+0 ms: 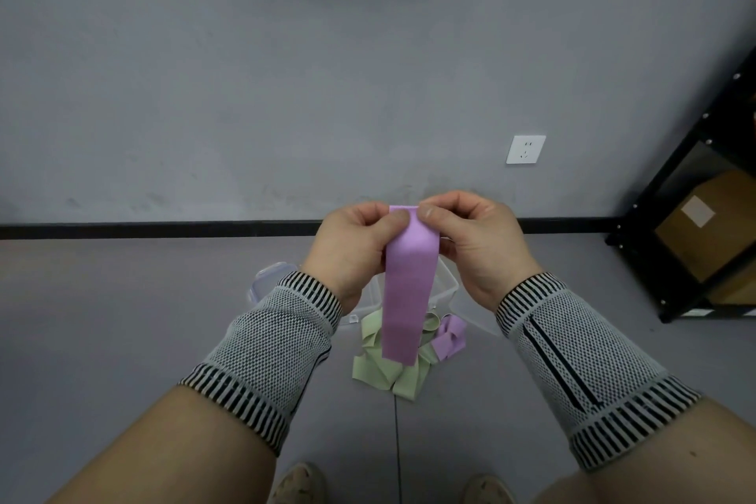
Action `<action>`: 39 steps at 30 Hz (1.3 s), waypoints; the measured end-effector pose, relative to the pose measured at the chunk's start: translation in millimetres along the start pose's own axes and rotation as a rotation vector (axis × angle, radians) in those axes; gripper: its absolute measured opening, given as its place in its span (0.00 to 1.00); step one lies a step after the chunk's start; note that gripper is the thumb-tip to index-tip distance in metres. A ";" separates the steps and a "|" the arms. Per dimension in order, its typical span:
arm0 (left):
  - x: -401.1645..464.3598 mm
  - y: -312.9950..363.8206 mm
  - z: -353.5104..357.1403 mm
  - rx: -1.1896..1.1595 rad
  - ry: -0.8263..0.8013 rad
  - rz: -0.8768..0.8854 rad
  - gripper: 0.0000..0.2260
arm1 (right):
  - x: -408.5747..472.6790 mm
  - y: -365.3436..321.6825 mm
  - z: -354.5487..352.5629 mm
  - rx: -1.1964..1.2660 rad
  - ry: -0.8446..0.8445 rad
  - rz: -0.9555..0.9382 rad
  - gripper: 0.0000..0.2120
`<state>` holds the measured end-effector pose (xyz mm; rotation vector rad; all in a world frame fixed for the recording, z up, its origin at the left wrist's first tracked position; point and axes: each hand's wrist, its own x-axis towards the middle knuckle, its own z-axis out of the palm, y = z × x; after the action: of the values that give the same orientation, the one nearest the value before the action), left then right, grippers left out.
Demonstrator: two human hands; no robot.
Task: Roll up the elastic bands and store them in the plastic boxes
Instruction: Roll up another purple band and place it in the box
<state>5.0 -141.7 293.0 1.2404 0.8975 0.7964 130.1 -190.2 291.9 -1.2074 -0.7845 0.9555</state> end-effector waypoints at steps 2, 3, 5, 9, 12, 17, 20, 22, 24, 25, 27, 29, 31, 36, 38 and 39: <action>-0.1 0.2 0.5 -0.005 -0.009 0.000 0.06 | -0.2 -0.6 0.0 -0.011 -0.008 -0.010 0.06; -0.3 0.3 0.6 -0.007 -0.014 -0.001 0.06 | -0.5 -0.8 0.1 -0.024 -0.012 -0.018 0.06; -1.0 0.8 1.3 -0.015 -0.025 -0.009 0.06 | -0.9 -0.9 0.1 -0.057 -0.014 -0.039 0.07; -1.4 1.6 0.9 -0.030 -0.034 -0.036 0.06 | -2.0 -0.5 -0.2 -0.117 -0.014 -0.083 0.08; -0.7 2.1 -1.6 -0.024 -0.037 -0.059 0.06 | -2.0 0.9 -1.5 -0.233 -0.040 -0.136 0.08; -0.2 5.3 -6.7 -0.075 -0.051 -0.129 0.06 | -3.3 0.6 -2.0 -0.387 -0.094 -0.235 0.11; 0.2 5.8 -9.7 -0.086 -0.036 -0.178 0.06 | -3.7 1.6 -0.2 -0.459 -0.105 -0.261 0.13; 0.1 5.7 -11.3 -0.080 -0.014 -0.207 0.05 | -4.2 2.9 0.6 -0.522 -0.097 -0.284 0.14; 0.2 5.9 -12.9 -0.092 -0.012 -0.239 0.06 | -5.4 3.1 1.2 -0.578 -0.093 -0.314 0.14; 0.2 6.3 -13.8 -0.096 -0.015 -0.254 0.07 | -6.1 2.7 1.7 -0.599 -0.099 -0.328 0.14; 0.3 7.2 -15.4 -0.089 -0.026 -0.266 0.09 | -6.7 2.1 3.0 -0.624 -0.110 -0.344 0.13; 0.0 7.3 -16.3 -0.075 -0.033 -0.251 0.10 | -6.4 2.6 3.8 -0.625 -0.106 -0.352 0.13; -0.5 7.2 -16.9 -0.067 -0.029 -0.231 0.10 | -5.4 3.6 3.0 -0.625 -0.090 -0.361 0.13; -0.8 6.4 -18.8 -0.035 -0.044 -0.176 0.07 | -4.1 4.9 3.7 -0.528 -0.061 -0.303 0.12; -0.7 5.7 -17.7 -0.002 -0.022 -0.138 0.08 | -4.9 3.6 4.9 -0.408 -0.058 -0.234 0.11; -0.8 5.5 -16.9 0.019 -0.004 -0.115 0.08 | -5.1 2.4 4.9 -0.330 -0.055 -0.183 0.11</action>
<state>-10.6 -134.2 297.1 1.1949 0.9665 0.6954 123.2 -192.7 290.5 -1.3688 -1.1087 0.7284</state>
